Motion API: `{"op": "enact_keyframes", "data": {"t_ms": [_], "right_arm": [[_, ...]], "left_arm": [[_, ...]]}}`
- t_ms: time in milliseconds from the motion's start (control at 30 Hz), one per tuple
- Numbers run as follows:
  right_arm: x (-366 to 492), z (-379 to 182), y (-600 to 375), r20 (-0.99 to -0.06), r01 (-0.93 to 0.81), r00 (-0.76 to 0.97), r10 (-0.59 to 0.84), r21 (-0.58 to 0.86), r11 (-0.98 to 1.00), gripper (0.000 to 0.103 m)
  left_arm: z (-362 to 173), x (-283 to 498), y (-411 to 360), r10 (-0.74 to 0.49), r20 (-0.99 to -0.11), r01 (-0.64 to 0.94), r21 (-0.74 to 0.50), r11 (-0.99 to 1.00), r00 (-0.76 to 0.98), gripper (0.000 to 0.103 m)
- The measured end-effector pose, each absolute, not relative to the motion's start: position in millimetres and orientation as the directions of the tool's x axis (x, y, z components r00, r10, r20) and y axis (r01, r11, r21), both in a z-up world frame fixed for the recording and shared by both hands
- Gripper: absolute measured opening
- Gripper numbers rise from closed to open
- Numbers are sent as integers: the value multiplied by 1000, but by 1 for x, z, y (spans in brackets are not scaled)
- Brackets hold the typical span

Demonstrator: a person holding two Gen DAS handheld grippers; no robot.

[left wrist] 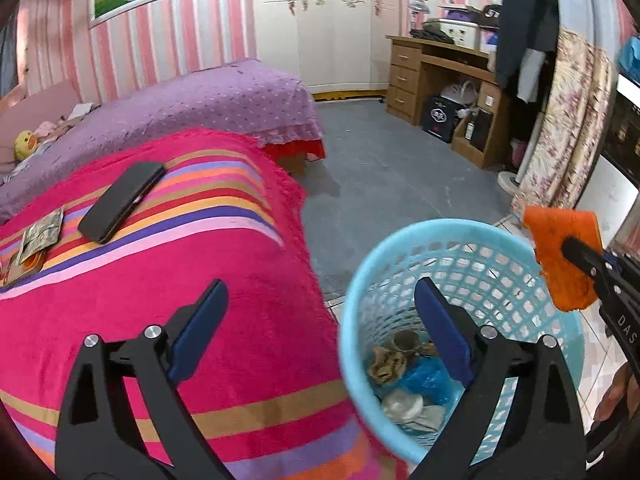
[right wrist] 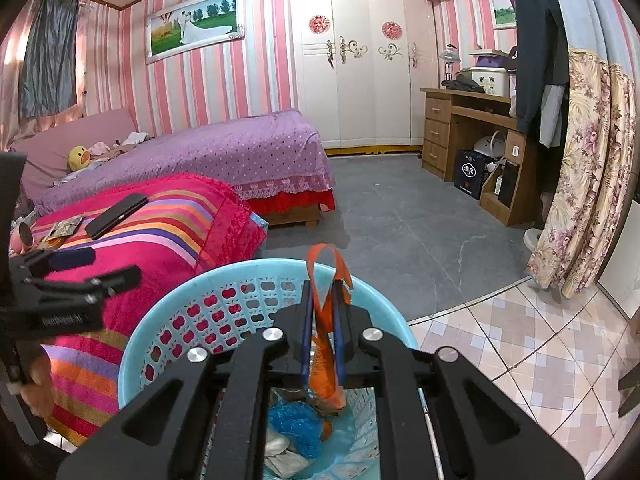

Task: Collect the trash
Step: 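Open the left tool to drop the brown paper while the right tool holds the orange bag, then open the right tool to drop the orange mesh bag into the basket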

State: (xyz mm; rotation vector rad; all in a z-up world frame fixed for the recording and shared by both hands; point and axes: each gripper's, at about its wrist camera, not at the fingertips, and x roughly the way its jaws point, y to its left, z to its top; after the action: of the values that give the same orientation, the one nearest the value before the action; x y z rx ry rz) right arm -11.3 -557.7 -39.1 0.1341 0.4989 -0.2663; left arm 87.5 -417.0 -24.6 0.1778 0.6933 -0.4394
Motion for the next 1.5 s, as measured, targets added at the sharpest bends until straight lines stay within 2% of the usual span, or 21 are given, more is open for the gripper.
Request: {"op": "enact_keyframes", "data": {"t_ms": [167, 233, 267, 300, 367, 433, 500, 567, 700, 933, 1267, 1400, 1500], "right_arm": [[3, -53, -557, -545, 294, 809, -220, 52, 954, 12], [11, -59, -555, -577, 310, 779, -245, 16, 951, 32], [14, -61, -555, -589, 326, 764, -264, 0, 945, 52], [15, -63, -555, -593, 337, 757, -275, -7, 941, 60], [17, -63, -556, -602, 356, 747, -282, 3, 935, 61], [18, -60, -556, -598, 373, 745, -296, 5, 928, 71], [18, -56, -553, -587, 390, 744, -319, -6, 921, 86], [18, -49, -550, -568, 416, 743, -354, -23, 909, 93], [19, -35, -545, -537, 443, 764, -358, 31, 896, 98], [40, -19, -512, -510, 425, 790, -341, 54, 904, 98], [81, -2, -452, -472, 340, 847, -243, 130, 932, 98], [101, -2, -422, -481, 299, 849, -218, 97, 949, 98], [114, -5, -400, -491, 271, 849, -194, 89, 959, 98]], "left_arm": [[-25, 96, -397, -295, -654, 402, 15, 915, 697, 93], [-26, 97, -390, -290, -654, 396, 16, 918, 699, 93], [-26, 98, -387, -288, -653, 394, 17, 919, 700, 94], [-26, 98, -385, -286, -653, 392, 18, 920, 701, 94], [-25, 98, -378, -282, -648, 387, 21, 922, 707, 94], [-25, 98, -373, -279, -645, 382, 21, 924, 711, 94], [-24, 98, -367, -277, -645, 378, 19, 926, 712, 94], [-22, 98, -360, -277, -645, 376, 17, 926, 712, 94], [-16, 100, -342, -273, -637, 369, 19, 929, 721, 96], [2, 109, -294, -257, -615, 332, 7, 943, 745, 97], [20, 134, -205, -155, -590, 227, 50, 973, 793, 97], [20, 148, -165, -88, -579, 163, 79, 983, 811, 97], [12, 162, -134, -71, -597, 125, 50, 991, 799, 97]]}}
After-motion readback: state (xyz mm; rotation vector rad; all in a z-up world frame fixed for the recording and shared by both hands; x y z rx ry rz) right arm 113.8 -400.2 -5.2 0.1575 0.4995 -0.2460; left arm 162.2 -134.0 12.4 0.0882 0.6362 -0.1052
